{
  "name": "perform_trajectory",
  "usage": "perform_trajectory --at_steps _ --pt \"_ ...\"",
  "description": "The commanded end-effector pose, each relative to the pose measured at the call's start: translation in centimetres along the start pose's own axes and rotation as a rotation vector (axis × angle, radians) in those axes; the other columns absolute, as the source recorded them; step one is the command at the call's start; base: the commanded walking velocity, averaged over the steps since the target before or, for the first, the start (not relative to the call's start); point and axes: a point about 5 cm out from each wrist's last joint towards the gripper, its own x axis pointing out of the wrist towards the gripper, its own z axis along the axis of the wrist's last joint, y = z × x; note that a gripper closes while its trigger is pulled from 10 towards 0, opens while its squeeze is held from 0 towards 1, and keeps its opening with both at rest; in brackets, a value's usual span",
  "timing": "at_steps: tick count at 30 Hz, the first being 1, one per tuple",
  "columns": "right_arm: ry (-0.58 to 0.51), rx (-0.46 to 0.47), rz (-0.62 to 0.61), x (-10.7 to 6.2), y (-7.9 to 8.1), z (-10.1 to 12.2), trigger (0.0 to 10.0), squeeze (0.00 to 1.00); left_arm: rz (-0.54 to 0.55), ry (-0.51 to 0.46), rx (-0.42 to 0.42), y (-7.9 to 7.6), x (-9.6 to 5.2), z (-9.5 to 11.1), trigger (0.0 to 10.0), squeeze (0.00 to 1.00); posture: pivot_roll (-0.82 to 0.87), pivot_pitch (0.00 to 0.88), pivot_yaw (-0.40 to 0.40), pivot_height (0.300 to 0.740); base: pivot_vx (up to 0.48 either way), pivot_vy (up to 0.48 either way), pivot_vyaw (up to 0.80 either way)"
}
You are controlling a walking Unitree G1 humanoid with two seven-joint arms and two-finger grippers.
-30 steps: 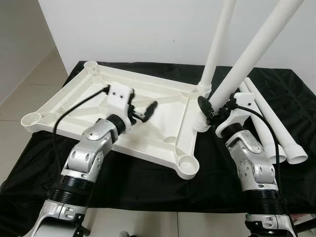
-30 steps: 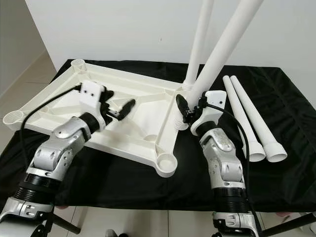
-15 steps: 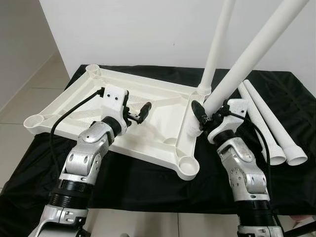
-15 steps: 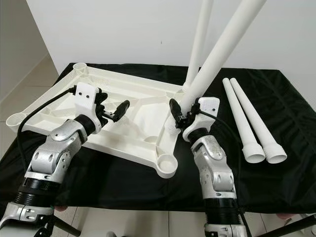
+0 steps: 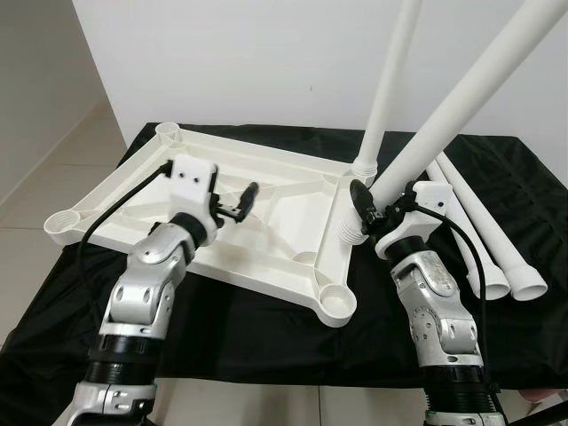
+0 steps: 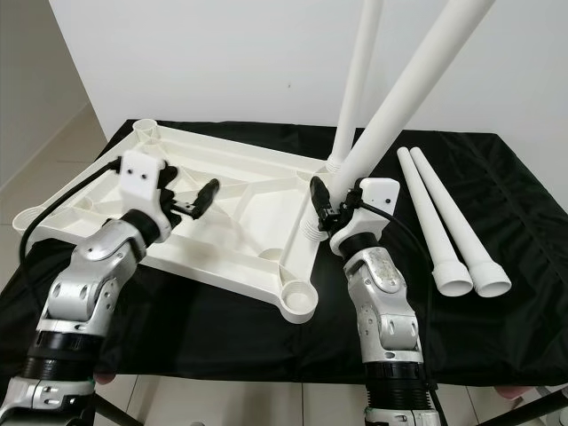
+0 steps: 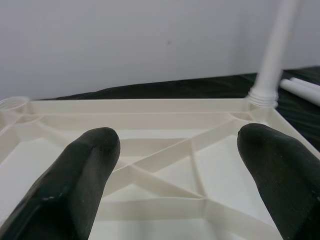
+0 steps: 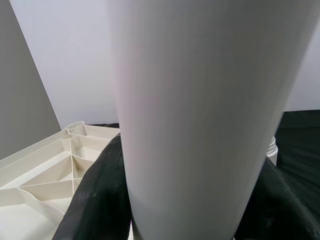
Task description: Building children table
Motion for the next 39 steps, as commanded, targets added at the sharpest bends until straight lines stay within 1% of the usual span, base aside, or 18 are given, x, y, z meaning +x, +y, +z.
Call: perform_trajectory --at_steps 1,3,5,6,8,12,14,17,22,25,29,31,33,34,35,37,38,39 --pt "-0.002 -0.008 -0.006 -0.1 0.1 -0.2 10.0 0.0 0.287 -0.011 -0.021 1.7 -0.5 -0.1 10.0 0.0 -0.09 0.0 0.044 0.74 0.0 0.0 0.0" --pt "0.001 -0.029 -0.018 -0.1 -0.1 -0.4 10.0 0.0 0.298 -0.011 -0.028 2.1 -0.8 -0.4 10.0 0.0 -0.09 0.0 0.046 0.74 0.0 0.0 0.0" --pt "0.023 -0.057 -0.055 -0.1 -0.5 -0.9 10.0 0.0 0.323 -0.009 -0.047 2.7 -1.3 -1.1 10.0 0.0 -0.09 0.0 0.046 0.74 0.0 0.0 0.0" --pt "0.023 -0.057 -0.055 -0.1 -0.5 -0.9 10.0 0.0 0.323 -0.009 -0.047 2.7 -1.3 -1.1 10.0 0.0 -0.09 0.0 0.046 0.74 0.0 0.0 0.0" --pt "0.042 -0.07 -0.086 0.0 -0.8 -1.4 10.0 0.0 0.344 0.01 -0.081 3.1 -1.5 -2.0 10.0 0.0 -0.09 0.0 0.052 0.74 0.0 0.0 0.0" --pt "0.048 -0.033 -0.084 0.1 -0.8 -1.6 10.0 0.0 0.353 0.027 -0.071 3.2 -1.5 -2.6 10.0 0.0 -0.09 0.0 0.054 0.74 0.0 0.0 0.0" --pt "0.055 -0.045 -0.093 0.0 -0.8 -1.8 10.0 0.0 0.36 0.042 -0.055 3.3 -1.6 -2.9 10.0 0.0 -0.09 0.0 0.056 0.74 0.0 0.0 0.0" --pt "0.051 -0.12 -0.089 -0.5 -0.9 -2.2 10.0 0.0 0.36 0.067 -0.021 3.2 -2.1 -3.8 10.0 0.0 -0.1 0.0 0.06 0.74 0.0 0.0 0.0" --pt "0.032 -0.145 -0.08 -0.9 -1.0 -2.1 10.0 0.0 0.344 0.046 -0.026 2.9 -2.4 -3.9 10.0 0.0 -0.1 0.0 0.058 0.74 0.0 0.0 0.0" --pt "0.006 -0.153 -0.078 -1.4 -1.0 -1.8 10.0 0.0 0.339 0.029 -0.036 2.3 -2.7 -4.2 10.0 0.0 -0.1 0.0 0.054 0.74 0.0 0.0 0.0" --pt "-0.003 -0.17 -0.075 -1.7 -0.8 -1.7 10.0 0.0 0.338 0.027 -0.011 1.7 -3.1 -4.4 10.0 0.0 -0.1 0.0 0.051 0.74 0.0 0.0 0.0" --pt "0.003 -0.175 -0.071 -2.1 -0.7 -1.8 10.0 0.0 0.325 0.02 0.001 0.9 -3.6 -4.4 10.0 0.0 -0.1 0.0 0.051 0.74 0.0 0.0 0.0" --pt "0.003 -0.175 -0.071 -2.1 -0.7 -1.8 10.0 0.0 0.325 0.02 0.001 0.9 -3.6 -4.4 10.0 0.0 -0.1 0.0 0.051 0.74 0.0 0.0 0.0" --pt "0.005 -0.168 -0.07 -2.3 -0.6 -1.8 10.0 0.0 0.313 0.015 -0.001 0.4 -3.8 -4.2 10.0 0.0 -0.1 0.0 0.049 0.74 0.0 0.0 0.0" --pt "0.005 -0.168 -0.07 -2.3 -0.6 -1.8 10.0 0.0 0.313 0.015 -0.001 0.4 -3.8 -4.2 10.0 0.0 -0.1 0.0 0.049 0.74 0.0 0.0 0.0" --pt "0.001 -0.174 -0.065 -2.8 -0.3 -1.6 10.0 0.0 0.272 -0.01 0.027 -0.7 -4.2 -3.5 10.0 0.0 -0.1 0.0 0.052 0.74 0.0 0.0 0.0" --pt "0.001 -0.174 -0.065 -2.8 -0.3 -1.6 10.0 0.0 0.272 -0.01 0.027 -0.7 -4.2 -3.5 10.0 0.0 -0.1 0.0 0.052 0.74 0.0 0.0 0.0" --pt "-0.002 -0.182 -0.063 -3.1 -0.1 -1.4 10.0 0.0 0.261 -0.016 0.035 -1.2 -4.2 -3.2 10.0 0.0 -0.1 0.0 0.054 0.74 0.0 0.0 0.0"
